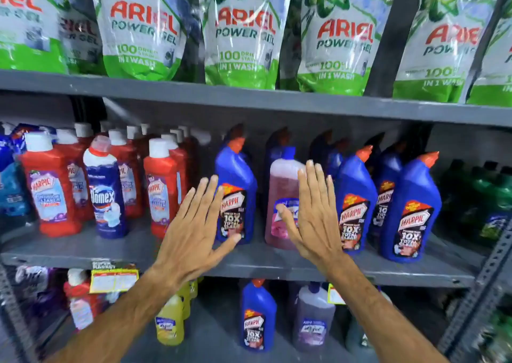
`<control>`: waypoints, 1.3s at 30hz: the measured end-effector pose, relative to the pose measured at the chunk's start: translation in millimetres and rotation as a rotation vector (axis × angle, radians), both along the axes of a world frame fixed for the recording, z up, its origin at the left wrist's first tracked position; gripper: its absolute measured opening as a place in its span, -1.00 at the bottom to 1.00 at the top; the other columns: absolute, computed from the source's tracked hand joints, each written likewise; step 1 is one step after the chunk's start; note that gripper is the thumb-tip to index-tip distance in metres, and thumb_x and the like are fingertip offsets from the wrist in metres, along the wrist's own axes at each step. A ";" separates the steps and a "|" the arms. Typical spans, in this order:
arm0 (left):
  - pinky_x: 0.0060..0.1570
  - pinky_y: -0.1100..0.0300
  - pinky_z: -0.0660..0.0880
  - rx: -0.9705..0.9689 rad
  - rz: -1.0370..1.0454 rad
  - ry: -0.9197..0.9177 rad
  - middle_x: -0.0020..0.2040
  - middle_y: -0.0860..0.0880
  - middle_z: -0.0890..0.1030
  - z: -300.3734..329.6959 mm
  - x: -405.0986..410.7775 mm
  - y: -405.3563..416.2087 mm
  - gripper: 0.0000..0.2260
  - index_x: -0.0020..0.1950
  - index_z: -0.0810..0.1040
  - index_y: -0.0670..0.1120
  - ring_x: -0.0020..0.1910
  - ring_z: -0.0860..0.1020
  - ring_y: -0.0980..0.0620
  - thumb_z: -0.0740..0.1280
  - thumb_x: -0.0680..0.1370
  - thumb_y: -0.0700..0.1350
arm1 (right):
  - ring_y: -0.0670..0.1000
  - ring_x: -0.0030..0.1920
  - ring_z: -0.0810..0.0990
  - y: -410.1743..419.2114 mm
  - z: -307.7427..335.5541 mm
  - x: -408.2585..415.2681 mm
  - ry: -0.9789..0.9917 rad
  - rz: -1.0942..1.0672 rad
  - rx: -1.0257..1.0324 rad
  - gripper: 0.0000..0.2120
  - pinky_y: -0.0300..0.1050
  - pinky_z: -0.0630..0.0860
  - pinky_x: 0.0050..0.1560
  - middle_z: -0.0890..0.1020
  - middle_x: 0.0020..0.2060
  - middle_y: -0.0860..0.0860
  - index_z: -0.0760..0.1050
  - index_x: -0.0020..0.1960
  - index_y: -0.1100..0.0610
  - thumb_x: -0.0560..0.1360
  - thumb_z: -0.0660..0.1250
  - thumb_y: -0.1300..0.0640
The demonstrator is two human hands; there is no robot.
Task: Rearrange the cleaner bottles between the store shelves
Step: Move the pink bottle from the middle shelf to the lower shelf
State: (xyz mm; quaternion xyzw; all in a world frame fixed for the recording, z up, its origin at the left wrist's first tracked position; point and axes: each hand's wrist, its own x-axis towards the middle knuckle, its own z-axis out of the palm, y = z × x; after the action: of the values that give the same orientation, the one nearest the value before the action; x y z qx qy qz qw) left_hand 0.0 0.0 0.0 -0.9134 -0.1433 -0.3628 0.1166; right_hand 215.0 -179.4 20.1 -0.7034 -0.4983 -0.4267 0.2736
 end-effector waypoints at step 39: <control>0.69 0.06 -0.13 -0.269 0.179 0.310 0.73 -0.22 -0.02 -81.1 -15.4 -15.0 -0.03 0.70 -0.04 -0.26 0.73 -0.05 -0.08 -0.15 0.58 0.49 | -0.06 0.03 0.78 -20.2 -47.3 5.3 1.130 0.494 0.262 -0.44 -0.11 0.72 0.03 0.78 0.06 -0.12 0.51 0.20 -0.13 0.30 0.65 -0.16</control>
State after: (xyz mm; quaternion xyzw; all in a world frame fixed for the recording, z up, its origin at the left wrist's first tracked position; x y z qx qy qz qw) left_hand -15.4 -15.0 -81.1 -0.9492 -0.2512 -0.1839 0.0461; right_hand 220.3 -199.6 -27.3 -0.6450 -0.3683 0.0292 0.6690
